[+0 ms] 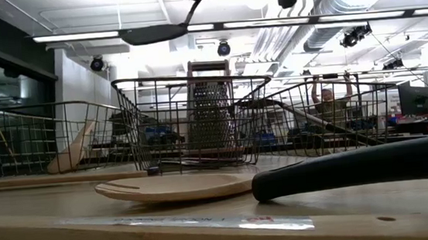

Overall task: Pick & Place Kitchen Items
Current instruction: Put the left black spatula into the right wire basket

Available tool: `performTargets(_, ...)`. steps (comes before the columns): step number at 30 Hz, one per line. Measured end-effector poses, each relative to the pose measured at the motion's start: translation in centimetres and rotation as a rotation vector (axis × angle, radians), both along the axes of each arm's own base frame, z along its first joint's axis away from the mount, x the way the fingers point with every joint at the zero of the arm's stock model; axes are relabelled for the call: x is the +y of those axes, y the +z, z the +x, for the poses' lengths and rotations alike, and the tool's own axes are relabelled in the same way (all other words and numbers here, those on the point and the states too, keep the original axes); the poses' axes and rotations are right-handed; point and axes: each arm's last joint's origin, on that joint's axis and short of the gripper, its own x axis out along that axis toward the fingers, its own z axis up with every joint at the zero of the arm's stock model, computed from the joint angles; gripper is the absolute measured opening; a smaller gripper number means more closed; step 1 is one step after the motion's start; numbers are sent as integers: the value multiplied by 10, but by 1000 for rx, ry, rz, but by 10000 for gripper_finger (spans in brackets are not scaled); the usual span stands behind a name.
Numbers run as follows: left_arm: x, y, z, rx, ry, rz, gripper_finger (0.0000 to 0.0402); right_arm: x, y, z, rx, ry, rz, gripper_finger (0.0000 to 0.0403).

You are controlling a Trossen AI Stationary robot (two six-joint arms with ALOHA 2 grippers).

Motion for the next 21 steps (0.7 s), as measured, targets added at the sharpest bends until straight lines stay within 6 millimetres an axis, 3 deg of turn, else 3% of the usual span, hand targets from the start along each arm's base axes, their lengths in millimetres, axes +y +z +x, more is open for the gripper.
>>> performTargets(8,-8,7,-8,-18,-30,1,183,-3,7,-8,29,-88,-21,40)
performTargets(13,-17,11,-15,-18,-64,1,183,-6,25,-28,99,-141,-107,40)
performTargets(21,-21,15,-24,-13,-79,-15,184,-13,39,-63,357,-227,-310,40)
